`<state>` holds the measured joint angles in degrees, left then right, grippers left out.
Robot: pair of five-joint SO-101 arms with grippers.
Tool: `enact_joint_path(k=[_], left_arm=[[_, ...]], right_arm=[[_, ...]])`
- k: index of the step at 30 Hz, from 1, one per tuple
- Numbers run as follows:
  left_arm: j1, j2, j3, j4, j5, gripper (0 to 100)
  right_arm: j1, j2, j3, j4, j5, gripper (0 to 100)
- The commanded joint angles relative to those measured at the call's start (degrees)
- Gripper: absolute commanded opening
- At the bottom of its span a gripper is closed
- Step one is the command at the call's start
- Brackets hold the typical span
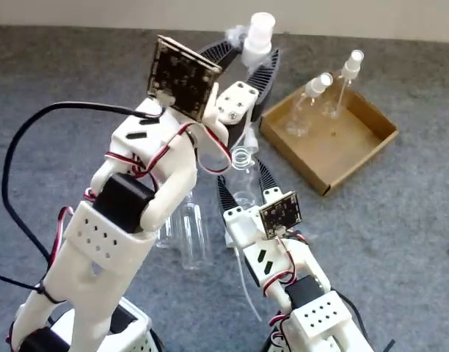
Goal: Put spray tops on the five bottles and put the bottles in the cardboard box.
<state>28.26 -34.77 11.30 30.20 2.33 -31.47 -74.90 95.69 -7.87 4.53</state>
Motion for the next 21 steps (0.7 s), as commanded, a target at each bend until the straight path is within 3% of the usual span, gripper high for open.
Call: enact_joint_path(k=[1,14,21], left_arm=[[0.8,-2.2,-3.6,2.8,2.2,2],[0.8,-7.4,-2.9,6.2,2.2,2],[0.8,-7.8,3.3,5.5,2.2,2]], right_arm=[[-0.1,-0.5,9.9,-0.1,-0.1,19.3],[-0.1,-0.5,9.9,-0.1,-0.1,19.3],[-0.1,-0.5,9.9,-0.1,-0.1,19.3]])
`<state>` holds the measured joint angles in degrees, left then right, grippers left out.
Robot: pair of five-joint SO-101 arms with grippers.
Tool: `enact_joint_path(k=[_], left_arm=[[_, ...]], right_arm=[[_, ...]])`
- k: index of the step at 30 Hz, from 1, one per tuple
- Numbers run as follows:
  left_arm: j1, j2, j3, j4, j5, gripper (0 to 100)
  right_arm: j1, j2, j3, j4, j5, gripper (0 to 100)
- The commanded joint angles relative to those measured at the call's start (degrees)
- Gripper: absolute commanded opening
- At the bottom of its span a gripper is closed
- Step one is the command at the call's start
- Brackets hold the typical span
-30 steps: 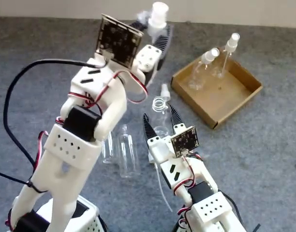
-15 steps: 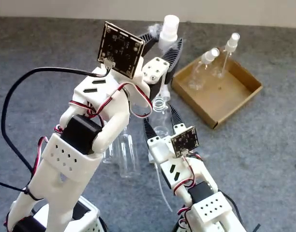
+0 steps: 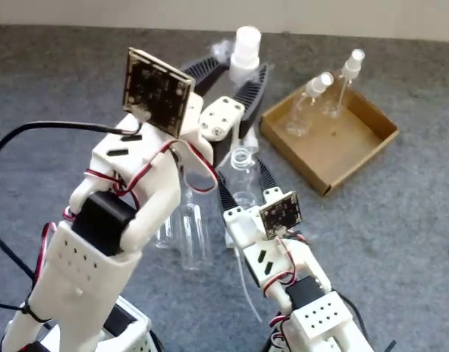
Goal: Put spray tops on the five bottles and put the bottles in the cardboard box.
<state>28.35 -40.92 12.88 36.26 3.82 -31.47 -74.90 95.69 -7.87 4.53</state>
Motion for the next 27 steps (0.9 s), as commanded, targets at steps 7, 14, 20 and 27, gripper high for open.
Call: enact_joint_path(k=[7,14,20,27], left_arm=[[0.7,-1.6,3.5,-5.3,0.7,2],[0.7,-1.5,3.1,-5.3,0.6,2],[0.7,-1.3,3.7,-5.2,0.6,2],[0.7,-1.6,9.5,-6.9,0.6,2]], right_arm=[[-0.1,-0.5,9.9,0.4,-0.1,19.3],[-0.1,-0.7,9.9,1.5,-0.1,19.3],[-0.1,-0.7,9.9,1.5,-0.1,19.3],[-0.1,-0.7,9.9,1.5,-0.1,19.3]])
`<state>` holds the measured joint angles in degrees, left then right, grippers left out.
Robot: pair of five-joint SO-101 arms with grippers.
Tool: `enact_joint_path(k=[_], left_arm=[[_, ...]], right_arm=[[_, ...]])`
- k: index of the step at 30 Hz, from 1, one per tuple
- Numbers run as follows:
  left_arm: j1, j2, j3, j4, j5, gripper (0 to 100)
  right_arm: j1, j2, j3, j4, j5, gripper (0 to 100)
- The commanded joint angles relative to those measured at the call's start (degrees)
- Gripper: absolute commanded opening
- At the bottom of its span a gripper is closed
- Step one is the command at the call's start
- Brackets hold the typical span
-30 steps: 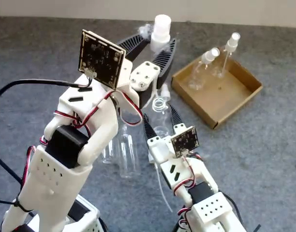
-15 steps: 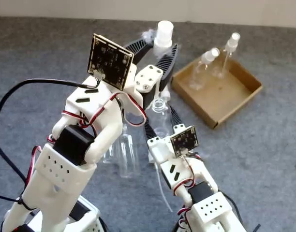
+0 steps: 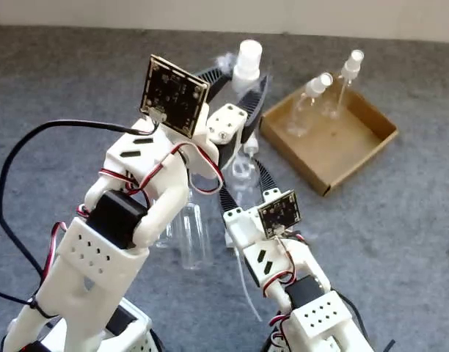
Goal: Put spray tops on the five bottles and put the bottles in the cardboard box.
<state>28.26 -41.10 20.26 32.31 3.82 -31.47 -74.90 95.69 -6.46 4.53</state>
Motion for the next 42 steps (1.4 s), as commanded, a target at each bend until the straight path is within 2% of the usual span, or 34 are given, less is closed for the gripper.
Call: enact_joint_path(k=[1,6,29,35,42], left_arm=[[0.7,-1.5,3.3,-4.4,0.6,2],[0.7,-1.5,8.6,-11.3,0.6,2],[0.7,-1.5,5.4,-11.4,0.6,2],[-3.9,-1.5,5.1,-11.4,0.6,2],[-3.9,-1.5,6.3,-11.5,0.6,2]], right_arm=[[-0.1,-0.7,9.9,0.0,-0.1,19.3],[-0.1,-0.7,9.9,0.0,-0.1,19.3],[-0.1,-0.7,9.9,0.0,-0.1,19.3],[-0.1,-0.7,9.9,0.0,-0.1,19.3],[-0.1,-0.7,9.9,0.1,-0.1,19.3]])
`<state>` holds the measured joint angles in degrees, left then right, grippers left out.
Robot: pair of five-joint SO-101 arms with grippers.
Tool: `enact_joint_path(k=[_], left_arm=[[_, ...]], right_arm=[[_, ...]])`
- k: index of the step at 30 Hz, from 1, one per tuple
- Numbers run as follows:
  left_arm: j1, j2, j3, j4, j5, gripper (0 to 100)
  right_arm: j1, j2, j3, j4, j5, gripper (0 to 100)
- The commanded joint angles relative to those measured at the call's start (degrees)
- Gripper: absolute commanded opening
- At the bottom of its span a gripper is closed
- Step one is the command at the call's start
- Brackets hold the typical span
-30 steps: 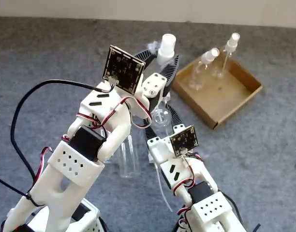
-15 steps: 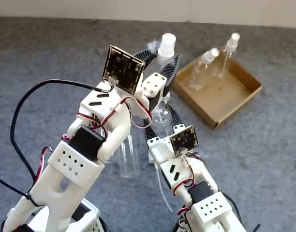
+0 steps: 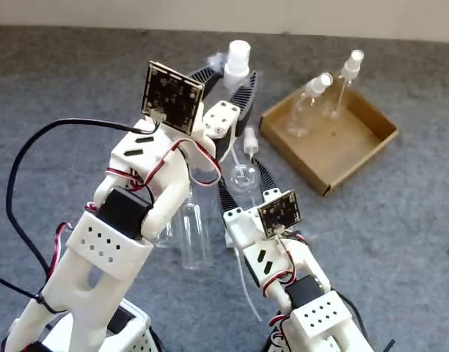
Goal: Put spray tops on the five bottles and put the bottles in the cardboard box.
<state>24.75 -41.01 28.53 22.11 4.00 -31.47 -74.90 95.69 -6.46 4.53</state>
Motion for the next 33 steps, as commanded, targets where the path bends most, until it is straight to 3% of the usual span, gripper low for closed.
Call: enact_joint_path(k=[1,18,33], left_arm=[[-0.4,-1.6,-2.0,-1.3,0.4,2],[0.1,-2.2,0.0,-1.1,0.5,2],[2.7,-19.8,15.9,-1.5,0.6,2]], right_arm=[[-0.1,-0.7,9.9,0.1,-0.1,19.3],[-0.1,-0.7,9.9,0.2,-0.1,19.3],[-0.1,-0.7,9.9,0.3,-0.1,19.3]])
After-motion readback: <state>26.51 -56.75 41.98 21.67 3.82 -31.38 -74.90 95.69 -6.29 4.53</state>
